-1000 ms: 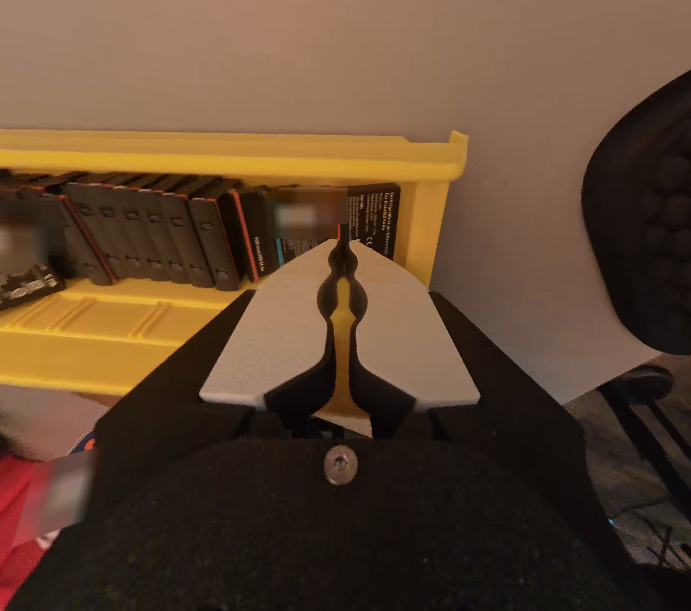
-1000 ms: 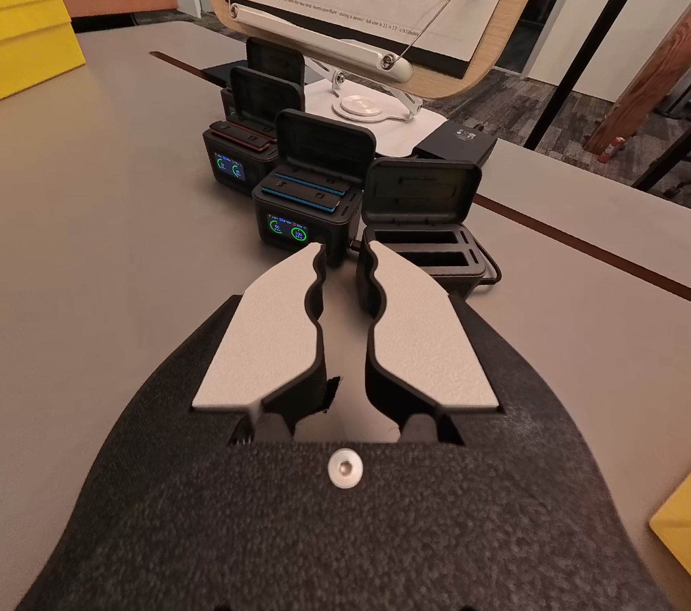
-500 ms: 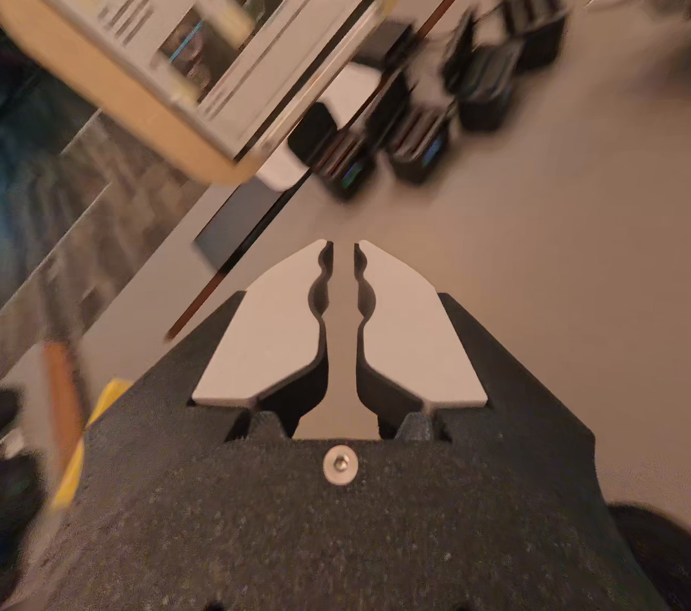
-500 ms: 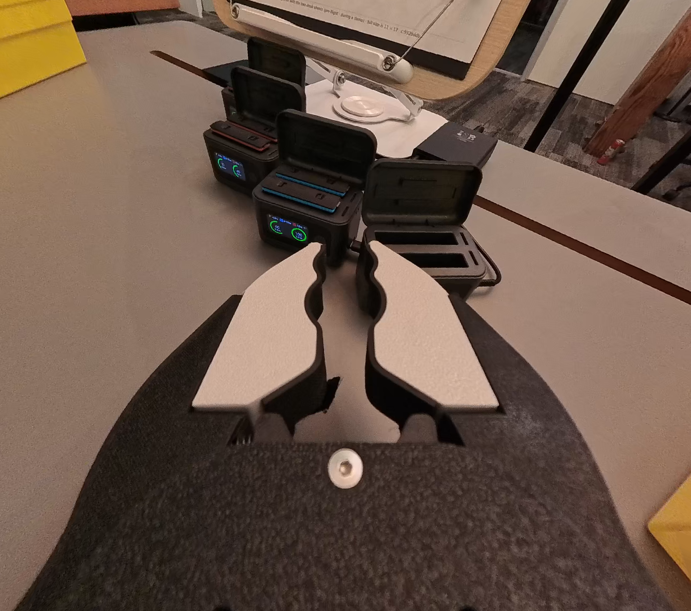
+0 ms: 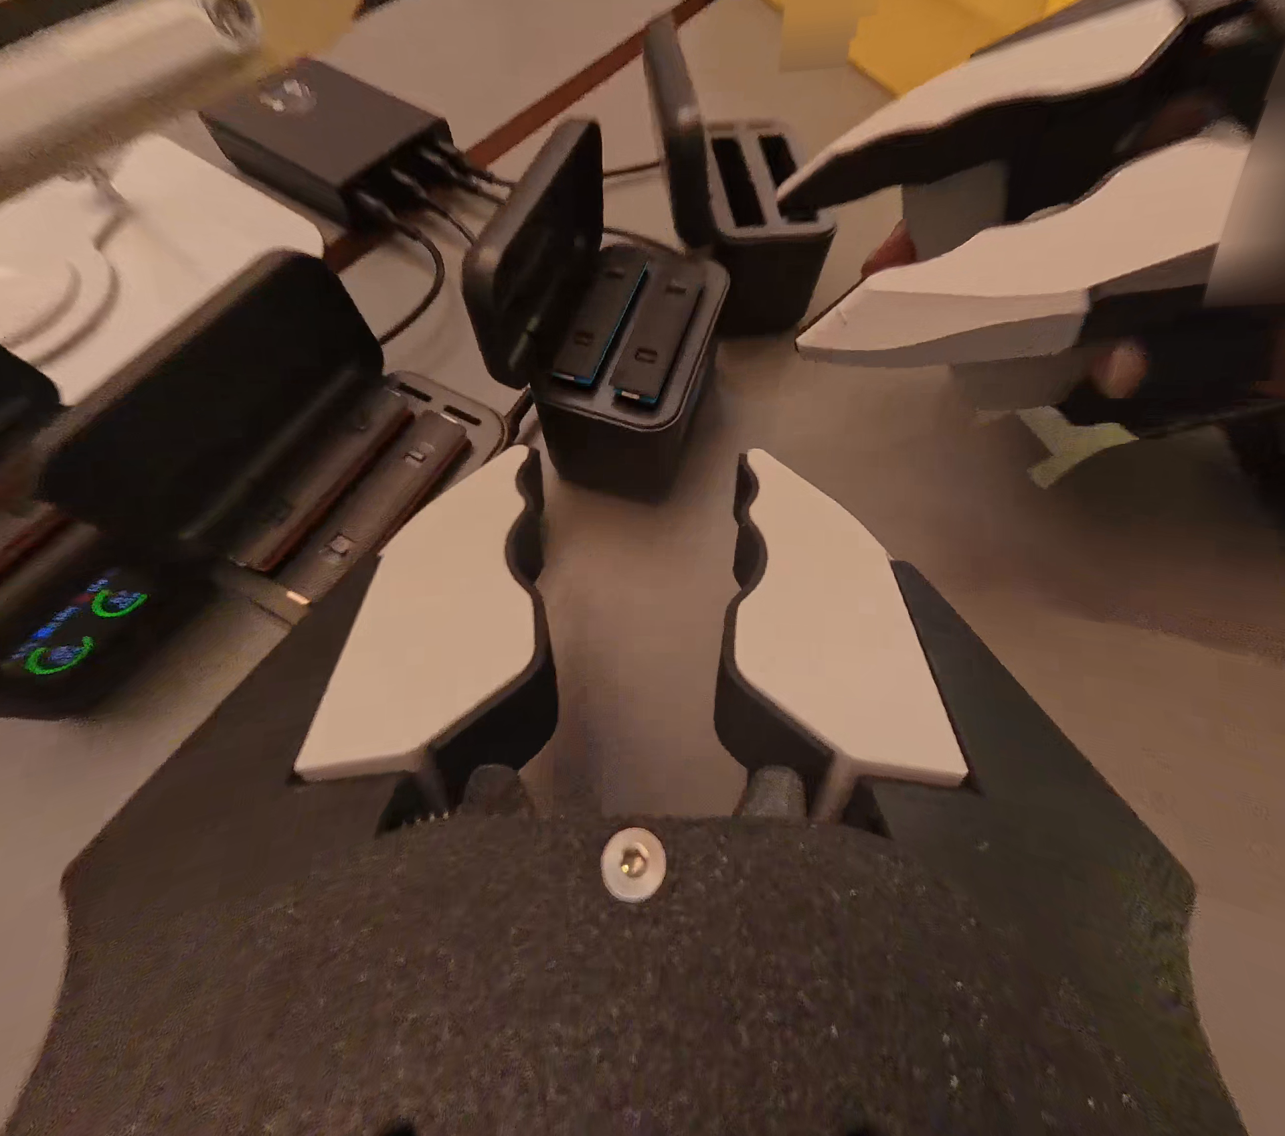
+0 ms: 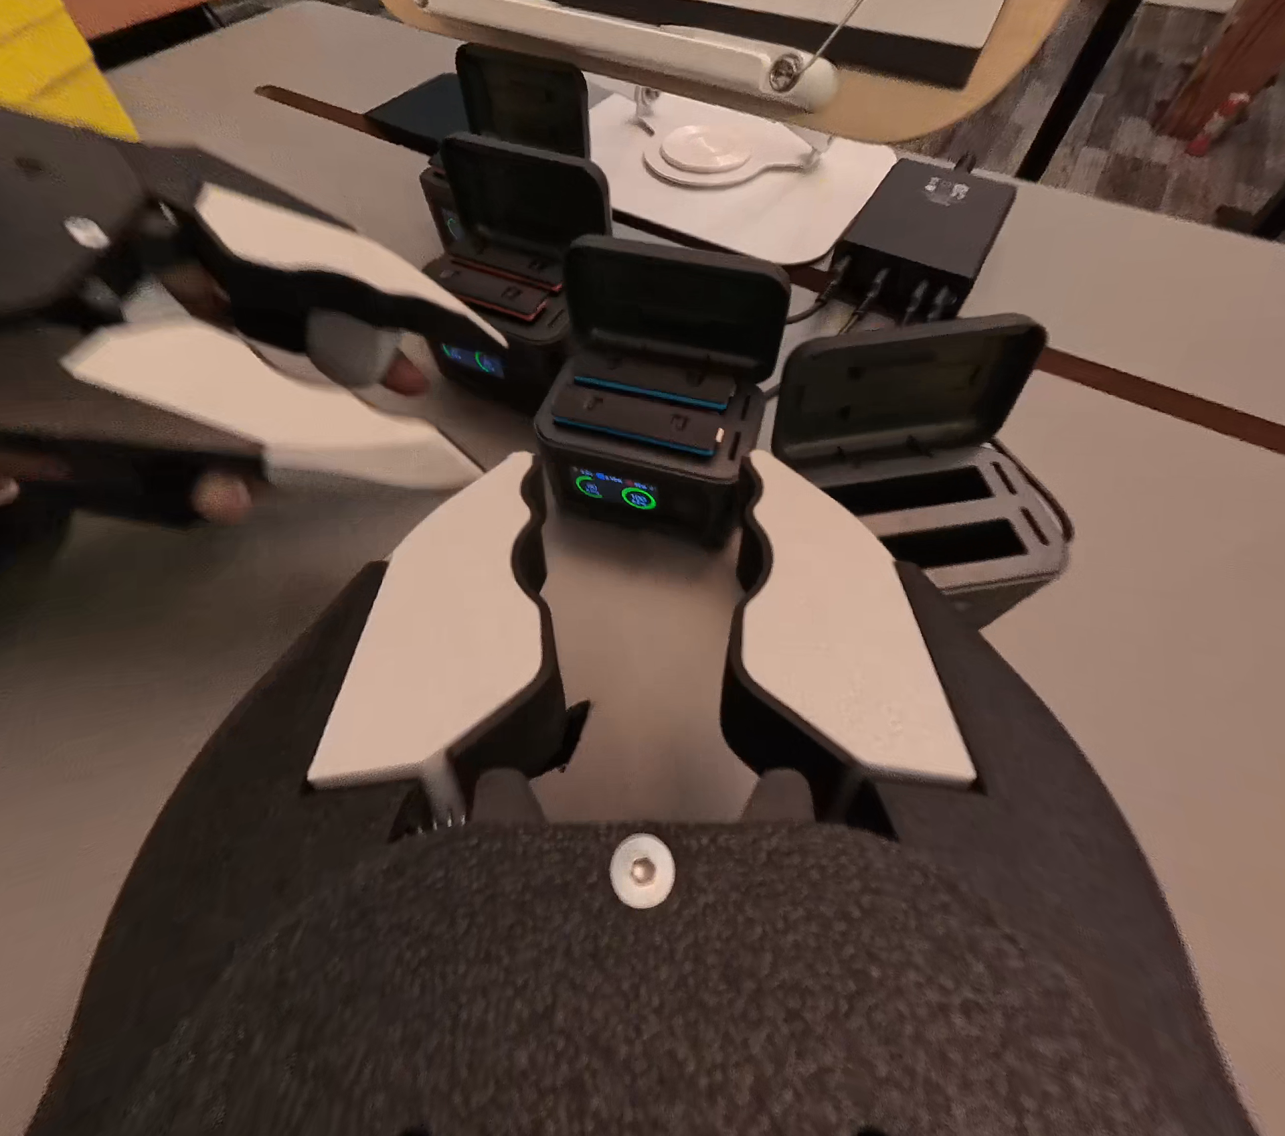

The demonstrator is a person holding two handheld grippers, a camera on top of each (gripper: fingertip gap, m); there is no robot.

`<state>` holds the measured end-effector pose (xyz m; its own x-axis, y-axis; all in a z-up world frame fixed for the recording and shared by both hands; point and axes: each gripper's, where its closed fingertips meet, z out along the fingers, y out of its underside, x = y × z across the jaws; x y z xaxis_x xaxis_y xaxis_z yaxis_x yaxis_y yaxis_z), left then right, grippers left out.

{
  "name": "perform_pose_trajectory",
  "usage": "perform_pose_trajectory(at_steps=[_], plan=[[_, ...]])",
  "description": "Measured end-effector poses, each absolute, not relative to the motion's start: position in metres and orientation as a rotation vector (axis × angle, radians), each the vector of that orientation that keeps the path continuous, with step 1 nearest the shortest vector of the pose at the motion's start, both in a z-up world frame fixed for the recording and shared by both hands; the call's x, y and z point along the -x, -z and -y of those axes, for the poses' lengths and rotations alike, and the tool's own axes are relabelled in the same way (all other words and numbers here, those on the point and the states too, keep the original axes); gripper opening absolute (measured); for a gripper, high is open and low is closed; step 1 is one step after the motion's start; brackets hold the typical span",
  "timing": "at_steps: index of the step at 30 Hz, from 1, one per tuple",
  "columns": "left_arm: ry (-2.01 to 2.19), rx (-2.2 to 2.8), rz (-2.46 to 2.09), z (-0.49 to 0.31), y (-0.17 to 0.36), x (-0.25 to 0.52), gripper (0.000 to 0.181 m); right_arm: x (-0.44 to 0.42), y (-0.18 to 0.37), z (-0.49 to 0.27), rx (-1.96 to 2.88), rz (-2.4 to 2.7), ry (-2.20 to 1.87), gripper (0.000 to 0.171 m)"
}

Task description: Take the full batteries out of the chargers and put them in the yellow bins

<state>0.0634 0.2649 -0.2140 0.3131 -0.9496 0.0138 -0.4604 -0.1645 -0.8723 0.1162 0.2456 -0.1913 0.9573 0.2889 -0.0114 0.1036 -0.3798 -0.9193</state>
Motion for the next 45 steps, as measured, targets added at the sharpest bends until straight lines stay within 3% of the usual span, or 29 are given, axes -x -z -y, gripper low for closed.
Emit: perform_pose_trajectory(at_steps=[7,10,45], plan=[[0.651,1.8,-1.356,-0.269,0.25,-0.073,0.057,-0.104,0.204,-0.264,2.058,0.211,-0.174,0.06],[0.654,1.803,-1.349,-0.271,0.249,-0.081,0.051,-0.106,0.212,-0.269,2.092,0.182,-0.156,0.06],[0.627,1.809,-1.38,-0.268,0.253,-0.09,0.054,-0.116,0.215,-0.289,2.084,0.011,0.024,0.063]])
